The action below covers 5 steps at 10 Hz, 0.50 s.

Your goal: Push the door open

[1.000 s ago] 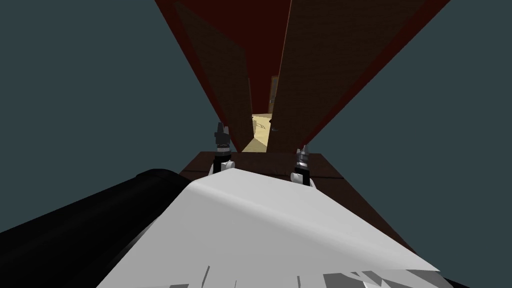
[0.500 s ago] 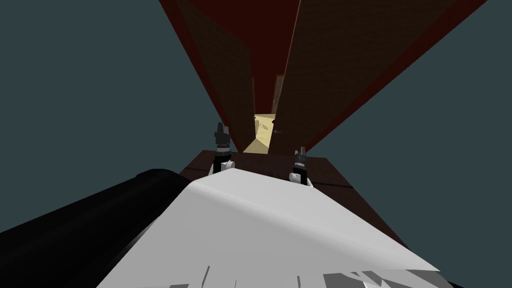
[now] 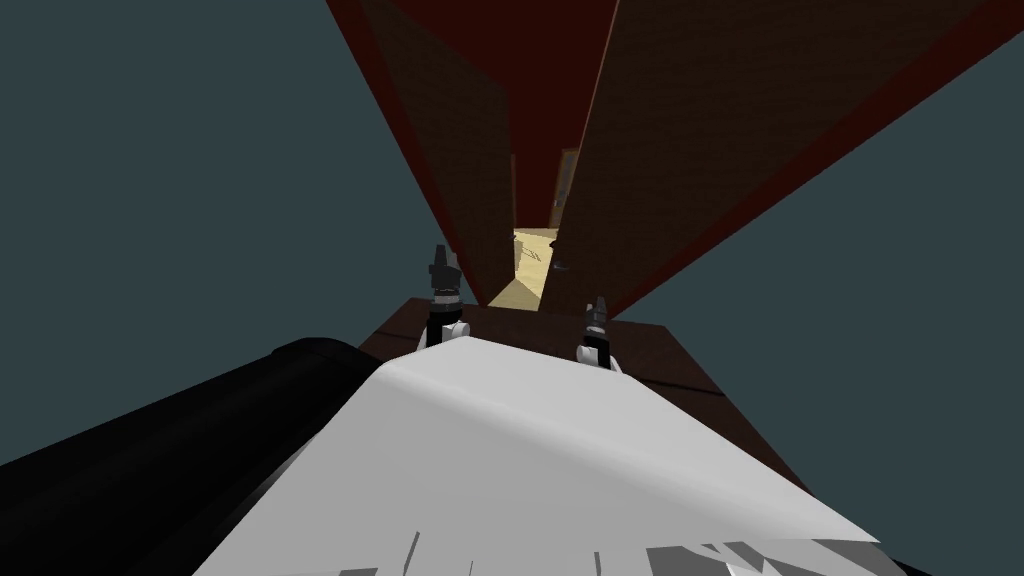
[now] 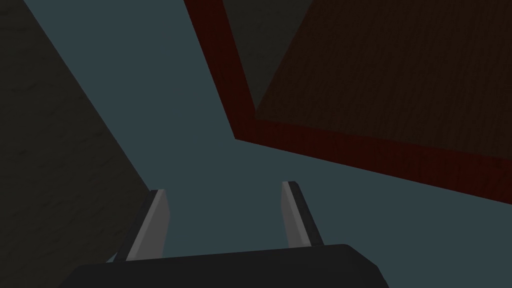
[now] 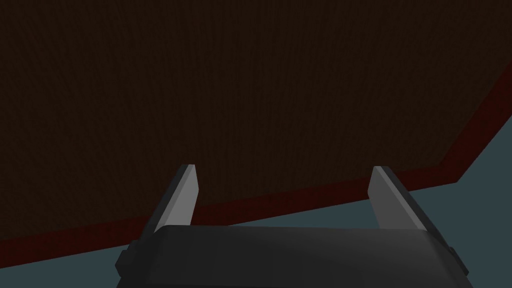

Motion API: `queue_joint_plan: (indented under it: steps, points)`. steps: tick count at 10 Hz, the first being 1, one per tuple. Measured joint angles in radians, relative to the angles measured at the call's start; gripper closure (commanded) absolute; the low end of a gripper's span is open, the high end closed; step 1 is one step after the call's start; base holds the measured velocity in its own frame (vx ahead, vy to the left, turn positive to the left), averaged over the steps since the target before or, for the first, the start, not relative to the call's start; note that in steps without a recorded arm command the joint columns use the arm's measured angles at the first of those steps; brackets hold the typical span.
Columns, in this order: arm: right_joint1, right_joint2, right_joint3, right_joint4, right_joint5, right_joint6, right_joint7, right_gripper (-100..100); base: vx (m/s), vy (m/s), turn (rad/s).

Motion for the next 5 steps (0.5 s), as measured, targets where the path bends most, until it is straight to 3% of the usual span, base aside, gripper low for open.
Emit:
queue_joint_plan:
  steps: [5]
  points:
    - [-0.051,-0.001,0.000,0.129,-0.014,-0.023,0.007,-100,0.095,-0.021,0.100]
